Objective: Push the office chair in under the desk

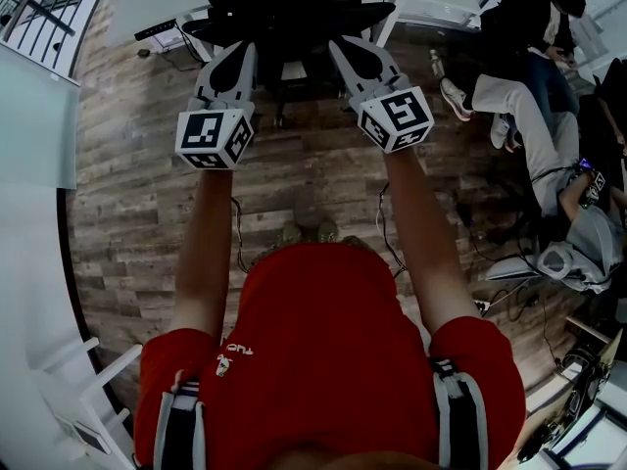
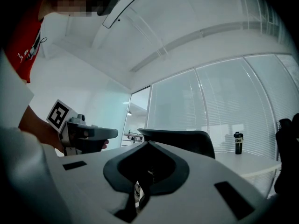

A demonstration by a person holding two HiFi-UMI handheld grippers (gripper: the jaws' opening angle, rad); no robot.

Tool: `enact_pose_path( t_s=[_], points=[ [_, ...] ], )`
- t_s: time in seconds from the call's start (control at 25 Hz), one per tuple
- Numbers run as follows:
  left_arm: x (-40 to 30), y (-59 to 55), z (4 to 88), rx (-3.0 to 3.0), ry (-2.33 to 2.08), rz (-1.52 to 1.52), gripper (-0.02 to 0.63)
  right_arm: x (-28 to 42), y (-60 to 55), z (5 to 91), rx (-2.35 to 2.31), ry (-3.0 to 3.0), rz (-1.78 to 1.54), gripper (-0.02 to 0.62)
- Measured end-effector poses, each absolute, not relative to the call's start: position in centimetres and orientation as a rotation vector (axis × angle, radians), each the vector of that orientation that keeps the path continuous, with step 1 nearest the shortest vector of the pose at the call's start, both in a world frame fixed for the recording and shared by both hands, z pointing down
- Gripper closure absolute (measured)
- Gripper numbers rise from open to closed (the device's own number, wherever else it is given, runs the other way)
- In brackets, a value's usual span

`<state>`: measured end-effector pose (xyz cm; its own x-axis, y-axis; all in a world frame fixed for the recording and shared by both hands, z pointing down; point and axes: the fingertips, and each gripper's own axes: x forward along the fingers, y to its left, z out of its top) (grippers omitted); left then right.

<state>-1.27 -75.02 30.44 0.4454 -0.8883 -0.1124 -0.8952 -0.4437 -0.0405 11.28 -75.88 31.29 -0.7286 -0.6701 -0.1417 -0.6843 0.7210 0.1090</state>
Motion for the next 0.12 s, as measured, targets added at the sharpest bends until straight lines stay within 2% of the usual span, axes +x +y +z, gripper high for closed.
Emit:
enact_pose_path(
  t_s=[0.12],
  points=[
    [-1.34,-74.80,30.34,-2.588,1.601,0.116,0.597,11.33,-75.70,31.21,-1.118,2.828,0.239,0.571]
  ],
)
